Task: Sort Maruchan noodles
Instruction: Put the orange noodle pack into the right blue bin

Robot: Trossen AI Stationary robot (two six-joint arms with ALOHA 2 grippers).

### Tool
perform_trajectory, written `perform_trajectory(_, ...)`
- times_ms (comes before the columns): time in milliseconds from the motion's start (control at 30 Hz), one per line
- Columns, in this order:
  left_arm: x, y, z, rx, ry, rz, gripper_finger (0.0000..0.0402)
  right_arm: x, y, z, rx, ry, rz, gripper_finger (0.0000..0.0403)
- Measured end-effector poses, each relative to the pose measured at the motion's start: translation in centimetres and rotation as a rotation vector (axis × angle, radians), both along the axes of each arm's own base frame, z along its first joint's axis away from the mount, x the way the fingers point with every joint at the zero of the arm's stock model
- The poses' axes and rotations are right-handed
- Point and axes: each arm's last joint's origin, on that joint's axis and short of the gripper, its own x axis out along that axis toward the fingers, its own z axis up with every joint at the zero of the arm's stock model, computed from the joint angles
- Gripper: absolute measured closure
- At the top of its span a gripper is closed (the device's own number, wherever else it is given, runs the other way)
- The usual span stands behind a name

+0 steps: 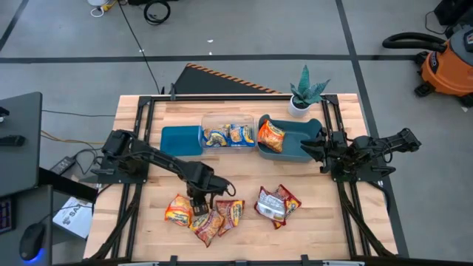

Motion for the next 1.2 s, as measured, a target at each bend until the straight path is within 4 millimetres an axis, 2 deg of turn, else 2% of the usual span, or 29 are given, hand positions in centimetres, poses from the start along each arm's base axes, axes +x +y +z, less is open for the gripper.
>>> perform_trajectory(267, 0.0, -0.4, -0.6, -0.009, -0.032, 0.01, 0.0261, 0.0, 0.0, 0.0, 0.0, 0.0, 0.0, 0.0291)
perform_trajectory(533, -0.8, -0.5, -2.1, 0.003, -0.023, 0.021, 0.0264, 0.0, 0.0, 0.0, 0.0, 0.0, 0.0, 0.0291)
perform_trajectory(700, -0.9, -0.4, -2.2, 0.004, -0.027, 0.015, 0.0298, 0.0, 0.0, 0.0, 0.0, 0.0, 0.0, 0.0291)
perform_trajectory(967, -0.9, -0.4, -2.2, 0.003, -0.033, -0.006, 0.0392, 0.0, 0.0, 0.0, 0.0, 0.0, 0.0, 0.0291)
perform_trajectory(1100, -0.9, -0.4, -2.1, 0.006, -0.035, -0.029, 0.0394, 0.0, 0.0, 0.0, 0.0, 0.0, 0.0, 0.0291)
perform_trajectory(1200, -0.5, -0.3, -1.1, 0.01, -0.027, -0.049, 0.0397, 0.0, 0.0, 0.0, 0.0, 0.0, 0.0, 0.0292)
